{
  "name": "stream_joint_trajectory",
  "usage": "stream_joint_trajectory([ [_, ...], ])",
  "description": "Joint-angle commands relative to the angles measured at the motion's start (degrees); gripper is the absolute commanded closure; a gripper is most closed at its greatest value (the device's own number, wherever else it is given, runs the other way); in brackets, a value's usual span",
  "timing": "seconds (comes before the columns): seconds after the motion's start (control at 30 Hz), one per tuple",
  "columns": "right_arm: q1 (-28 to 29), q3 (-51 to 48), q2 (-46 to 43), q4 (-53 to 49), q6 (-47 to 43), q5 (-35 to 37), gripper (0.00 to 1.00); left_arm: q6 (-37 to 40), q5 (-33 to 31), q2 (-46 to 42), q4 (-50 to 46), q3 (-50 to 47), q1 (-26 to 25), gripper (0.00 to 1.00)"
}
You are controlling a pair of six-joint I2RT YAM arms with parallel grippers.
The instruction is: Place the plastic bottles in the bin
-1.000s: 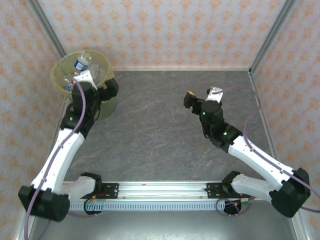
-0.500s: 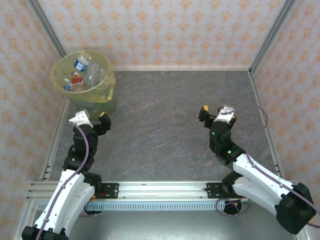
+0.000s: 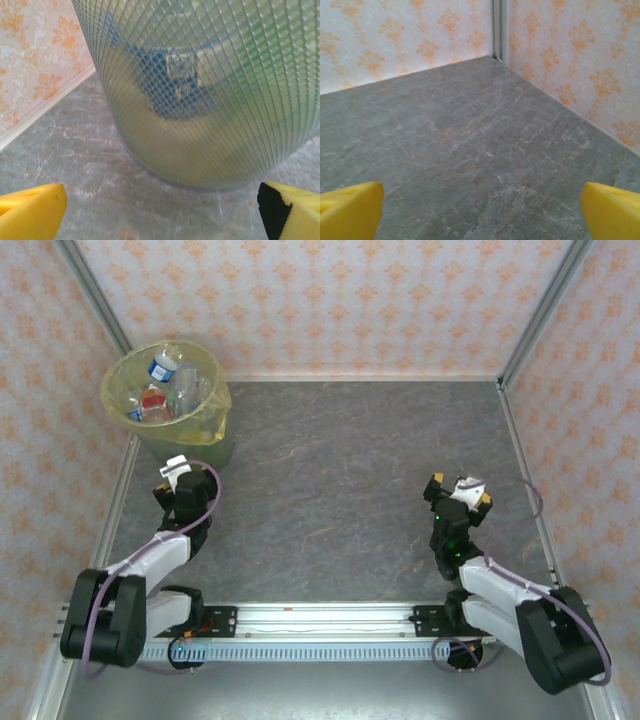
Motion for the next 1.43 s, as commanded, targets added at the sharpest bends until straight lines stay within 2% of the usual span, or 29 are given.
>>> stream_joint_trajectory([
  [0.0, -2.0, 0.2, 3.9, 11.0, -0.7, -2.8, 0.00, 5.2, -1.3, 4.5, 20.6, -2.6, 0.5, 0.01],
  [0.2, -4.9, 2.2, 13.2, 21.5, -4.7, -8.4, 0.00, 9.2, 0.4, 12.0, 34.7, -3.3, 1.0, 0.01],
  [0.27, -5.9, 3.4, 16.1, 23.7, -5.6, -9.9, 0.00, 7.5, 2.2, 13.1, 33.8, -2.3, 1.7, 0.01],
  [0.37, -7.3, 5.5, 20.2, 25.8, -6.9, -13.7, 0.00, 8.8, 4.9, 17.9, 44.9, -5.0, 1.9, 0.01],
  [0.47, -8.1, 5.6, 24.7, 30.2, -8.2, -16.2, 0.00, 9.3, 7.9, 18.2, 44.8, -5.4, 1.9, 0.01],
  [0.57, -9.8, 5.3, 25.0, 30.7, -7.0, -18.5, 0.00, 10.0, 7.7, 21.5, 55.5, -8.6, 1.9, 0.00],
  [0.63, -11.2, 3.2, 26.2, 35.0, -6.4, -22.0, 0.00, 9.1, 8.1, 19.7, 48.6, -7.1, 2.0, 0.01],
  [0.7, -12.2, 2.7, 28.9, 38.4, -6.0, -23.8, 0.00, 9.7, 8.2, 20.7, 51.7, -7.6, 2.0, 0.01],
  [0.73, -12.2, 3.1, 29.4, 38.2, -6.1, -23.8, 0.00, 9.9, 8.2, 21.1, 52.7, -7.8, 2.0, 0.01],
  [0.77, -12.2, 4.5, 28.6, 33.7, -5.9, -23.8, 0.00, 9.5, 8.2, 20.4, 50.4, -7.4, 2.0, 0.01],
  [0.9, -14.1, 6.6, 28.9, 30.5, -4.4, -26.0, 0.00, 9.7, 8.0, 20.6, 51.1, -7.6, 1.9, 0.01],
  [1.4, -14.2, 6.5, 29.0, 30.8, -4.3, -26.2, 0.00, 10.6, 8.8, 20.7, 50.8, -7.3, 1.5, 0.01],
])
